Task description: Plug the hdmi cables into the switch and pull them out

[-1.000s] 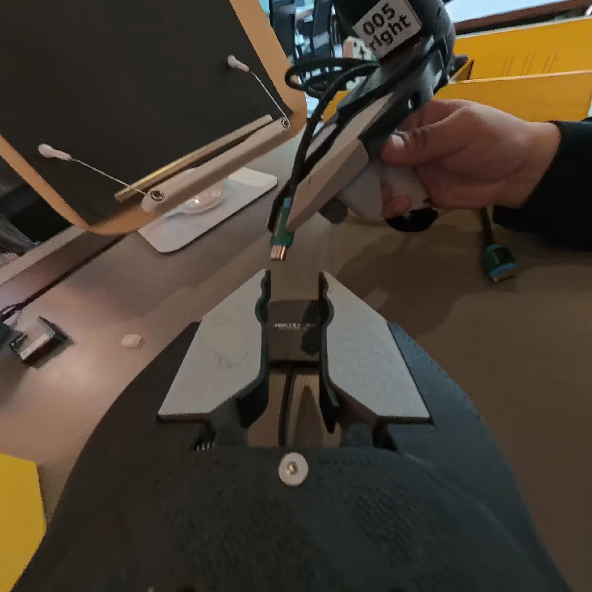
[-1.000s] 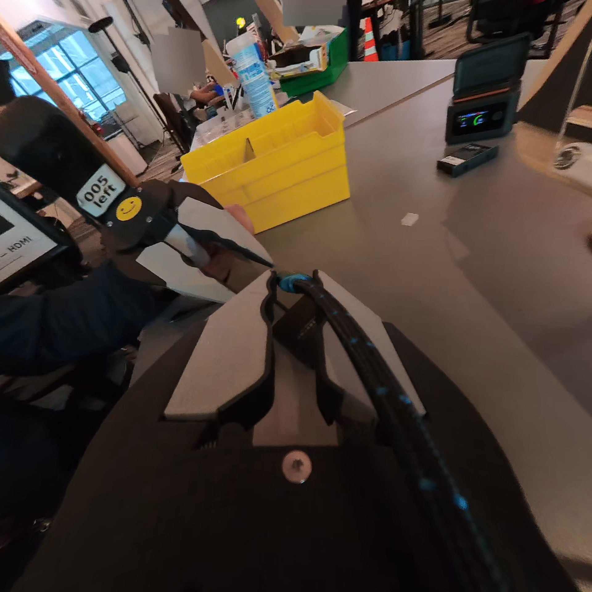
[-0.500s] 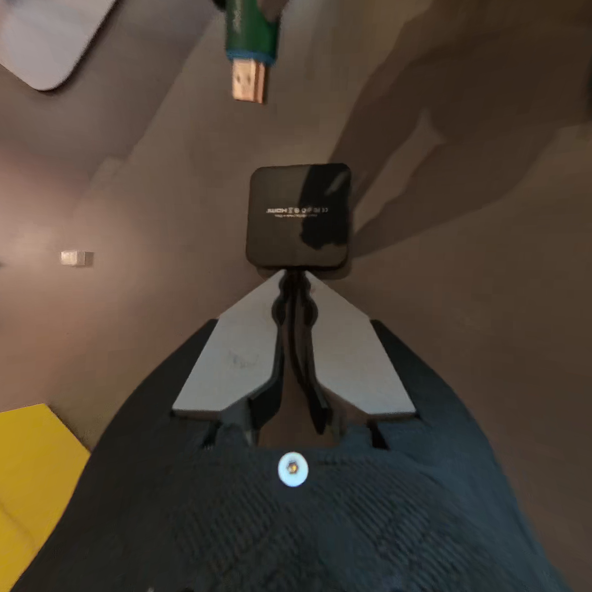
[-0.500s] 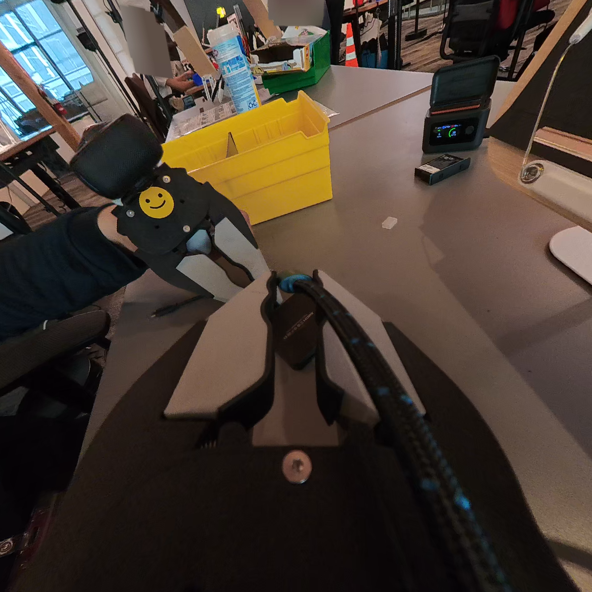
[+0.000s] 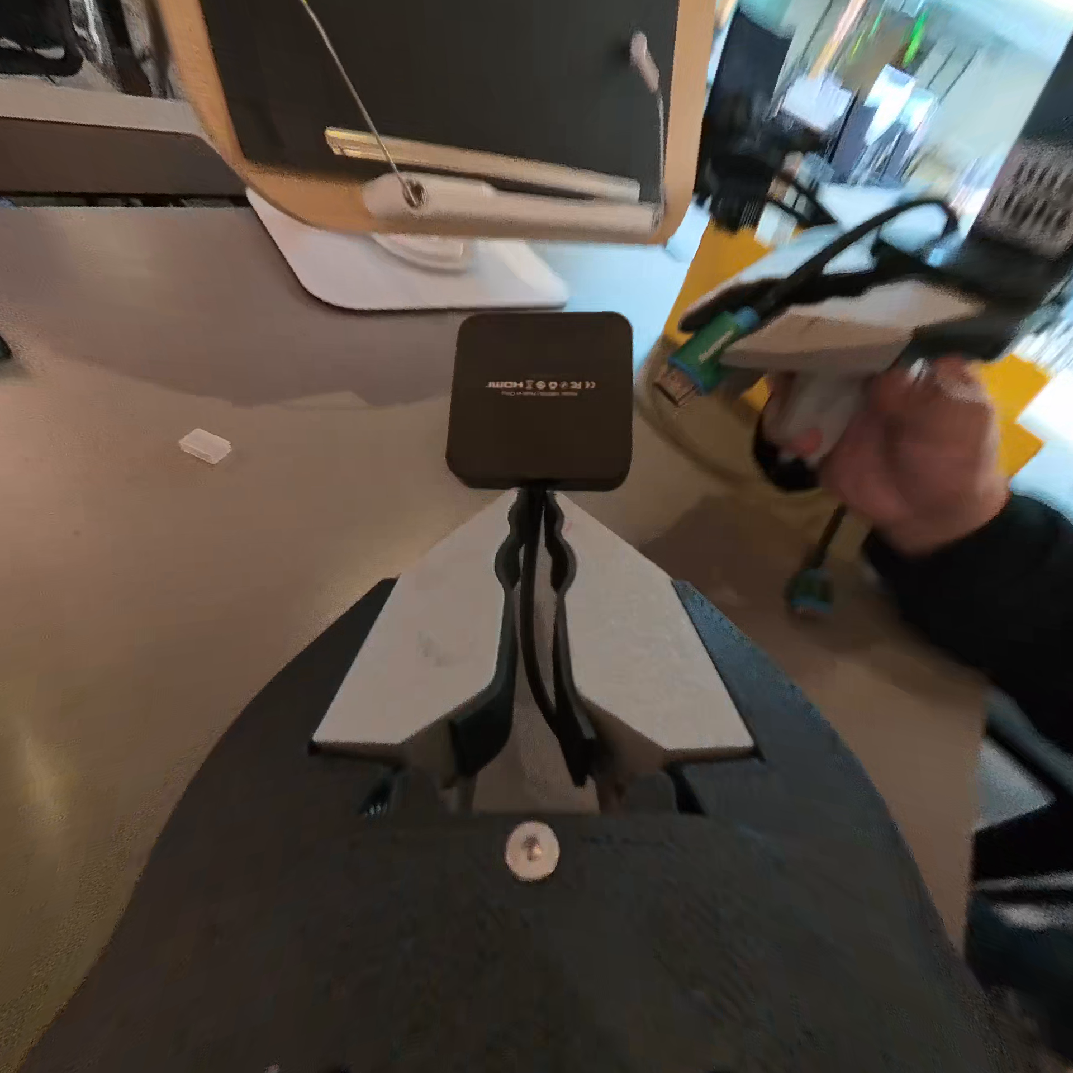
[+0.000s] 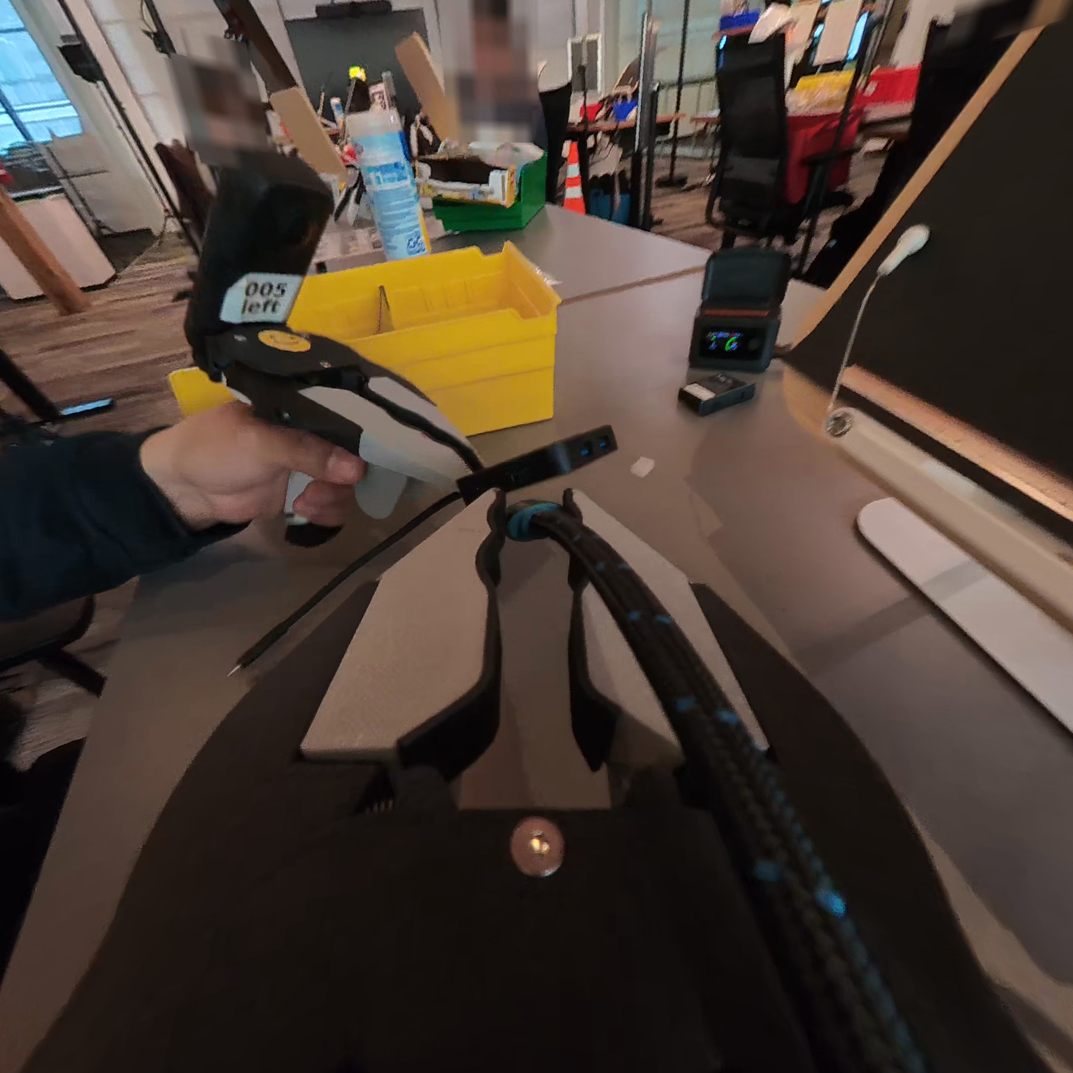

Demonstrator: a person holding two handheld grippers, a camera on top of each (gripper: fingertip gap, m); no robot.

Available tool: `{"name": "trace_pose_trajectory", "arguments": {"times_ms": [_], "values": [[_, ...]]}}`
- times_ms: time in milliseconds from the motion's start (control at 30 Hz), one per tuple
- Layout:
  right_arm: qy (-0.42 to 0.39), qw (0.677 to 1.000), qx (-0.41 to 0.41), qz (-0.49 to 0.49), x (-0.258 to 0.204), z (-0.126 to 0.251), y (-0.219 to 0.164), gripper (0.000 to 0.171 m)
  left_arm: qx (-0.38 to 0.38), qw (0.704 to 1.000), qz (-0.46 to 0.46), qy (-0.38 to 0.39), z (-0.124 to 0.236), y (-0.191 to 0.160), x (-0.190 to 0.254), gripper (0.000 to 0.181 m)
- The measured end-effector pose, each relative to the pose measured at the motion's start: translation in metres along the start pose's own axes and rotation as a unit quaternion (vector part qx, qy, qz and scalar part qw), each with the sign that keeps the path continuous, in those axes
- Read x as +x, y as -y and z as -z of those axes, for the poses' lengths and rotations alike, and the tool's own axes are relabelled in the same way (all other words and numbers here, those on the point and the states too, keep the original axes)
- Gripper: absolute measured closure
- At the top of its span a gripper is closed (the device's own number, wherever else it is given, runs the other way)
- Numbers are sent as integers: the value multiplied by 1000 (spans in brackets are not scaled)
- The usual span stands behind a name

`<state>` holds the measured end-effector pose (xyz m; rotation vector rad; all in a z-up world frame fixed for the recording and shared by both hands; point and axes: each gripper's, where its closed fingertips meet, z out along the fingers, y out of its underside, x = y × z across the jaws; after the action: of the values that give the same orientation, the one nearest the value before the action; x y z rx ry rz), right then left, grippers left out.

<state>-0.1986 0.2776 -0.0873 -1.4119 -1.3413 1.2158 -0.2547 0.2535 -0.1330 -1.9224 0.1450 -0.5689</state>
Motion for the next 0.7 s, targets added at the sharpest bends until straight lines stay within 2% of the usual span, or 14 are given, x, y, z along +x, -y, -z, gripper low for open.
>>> {"name": "trace_pose_trajectory", "arguments": {"times_ms": [167,333,467,600,700], "values": [[-27,999,41,14,5,9,14,155,89,993,69,-26,5,14,9,179],[-43,999,-9,6,12,0,-6,158,116,988,70,-75,5,21,35,179],[-62,997,-39,13,11,-13,-19,162,80,996,-8,-36,-1,17,49,179],[-23,998,-28,-44,0,-24,-22,163,28,995,-98,11,-12,12,61,178],[-6,998,-23,-66,-2,-24,-23,163,12,993,-117,22,-17,10,66,178]]}}
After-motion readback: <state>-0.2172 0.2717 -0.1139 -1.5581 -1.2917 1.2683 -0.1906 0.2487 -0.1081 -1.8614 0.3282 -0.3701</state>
